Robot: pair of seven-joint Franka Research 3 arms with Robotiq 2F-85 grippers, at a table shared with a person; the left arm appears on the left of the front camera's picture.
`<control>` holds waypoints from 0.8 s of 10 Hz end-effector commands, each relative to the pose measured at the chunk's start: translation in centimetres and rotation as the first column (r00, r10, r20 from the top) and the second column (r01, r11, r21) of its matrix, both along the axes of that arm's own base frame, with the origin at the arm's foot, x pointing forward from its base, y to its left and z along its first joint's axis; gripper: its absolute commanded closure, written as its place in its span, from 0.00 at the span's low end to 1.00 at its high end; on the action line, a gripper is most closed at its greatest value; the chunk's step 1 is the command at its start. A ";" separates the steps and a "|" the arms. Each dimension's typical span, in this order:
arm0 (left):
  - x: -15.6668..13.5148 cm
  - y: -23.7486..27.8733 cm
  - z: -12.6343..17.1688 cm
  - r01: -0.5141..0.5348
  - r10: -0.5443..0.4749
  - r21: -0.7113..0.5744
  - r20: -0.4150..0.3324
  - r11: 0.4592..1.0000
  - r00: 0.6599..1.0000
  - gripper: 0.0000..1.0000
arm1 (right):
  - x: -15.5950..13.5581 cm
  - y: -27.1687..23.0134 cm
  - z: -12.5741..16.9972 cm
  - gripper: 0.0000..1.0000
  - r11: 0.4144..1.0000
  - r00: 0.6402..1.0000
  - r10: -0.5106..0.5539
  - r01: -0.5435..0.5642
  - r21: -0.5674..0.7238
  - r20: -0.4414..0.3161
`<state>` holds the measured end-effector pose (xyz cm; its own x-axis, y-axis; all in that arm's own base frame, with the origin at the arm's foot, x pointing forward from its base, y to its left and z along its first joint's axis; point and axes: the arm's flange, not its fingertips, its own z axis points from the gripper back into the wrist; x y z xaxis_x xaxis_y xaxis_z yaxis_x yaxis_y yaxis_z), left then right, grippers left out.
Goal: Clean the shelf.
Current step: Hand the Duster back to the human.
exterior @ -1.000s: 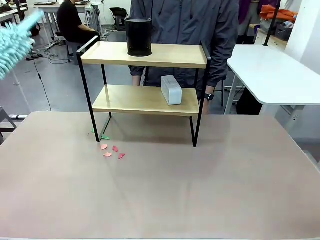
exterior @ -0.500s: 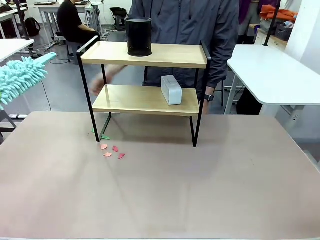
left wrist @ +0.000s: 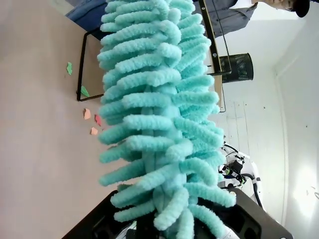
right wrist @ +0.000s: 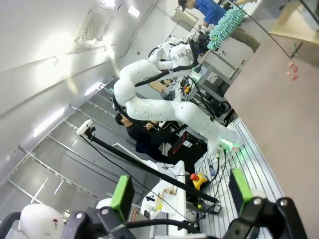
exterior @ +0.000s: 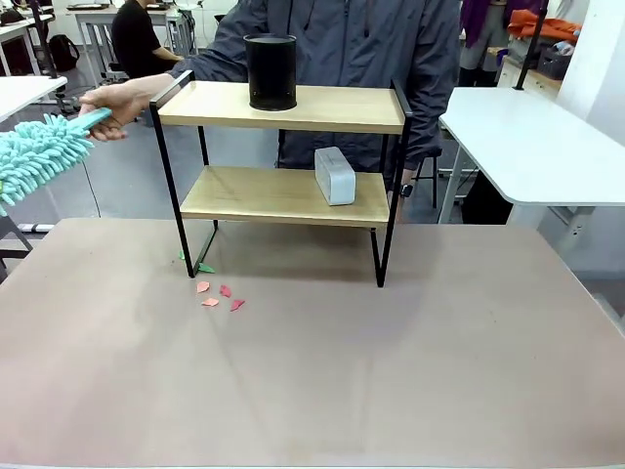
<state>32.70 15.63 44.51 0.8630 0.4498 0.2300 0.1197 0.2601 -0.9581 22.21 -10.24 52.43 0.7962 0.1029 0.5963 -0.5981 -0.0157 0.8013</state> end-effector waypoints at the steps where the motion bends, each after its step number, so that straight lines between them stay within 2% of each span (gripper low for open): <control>1: 0.0 0.0 0.3 -0.006 0.006 0.002 0.030 1.000 1.000 1.00 | 0.2 -0.2 0.2 0.00 1.000 1.000 0.000 0.000 0.002 0.018; 4: 0.0 0.0 0.3 -0.006 0.006 0.002 0.030 1.000 1.000 1.00 | 0.2 -0.2 0.2 0.00 1.000 1.000 0.000 0.000 0.002 0.018; 5: 0.0 -0.1 0.0 0.002 -0.002 -0.001 0.001 1.000 1.000 0.88 | 0.2 -0.2 0.2 0.00 1.000 1.000 0.000 0.000 0.002 0.018; 6: 0.1 -0.3 0.1 -0.002 0.002 0.004 -0.008 1.000 1.000 0.84 | 0.2 -0.2 0.2 0.00 1.000 1.000 0.000 0.000 0.002 0.018; 7: 0.0 -0.3 0.3 0.011 -0.011 0.003 -0.010 1.000 1.000 0.31 | 0.2 -0.2 0.2 0.00 1.000 1.000 0.000 0.000 0.002 0.018; 8: -0.2 -0.1 0.7 0.000 0.000 -0.009 0.001 1.000 1.000 0.27 | 0.2 -0.2 0.2 0.00 1.000 1.000 0.000 0.000 0.002 0.018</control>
<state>32.81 15.45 44.49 0.8656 0.4455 0.2286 0.1200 0.2588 -0.9585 22.21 -10.24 52.43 0.7962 0.1029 0.5963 -0.5981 -0.0158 0.8013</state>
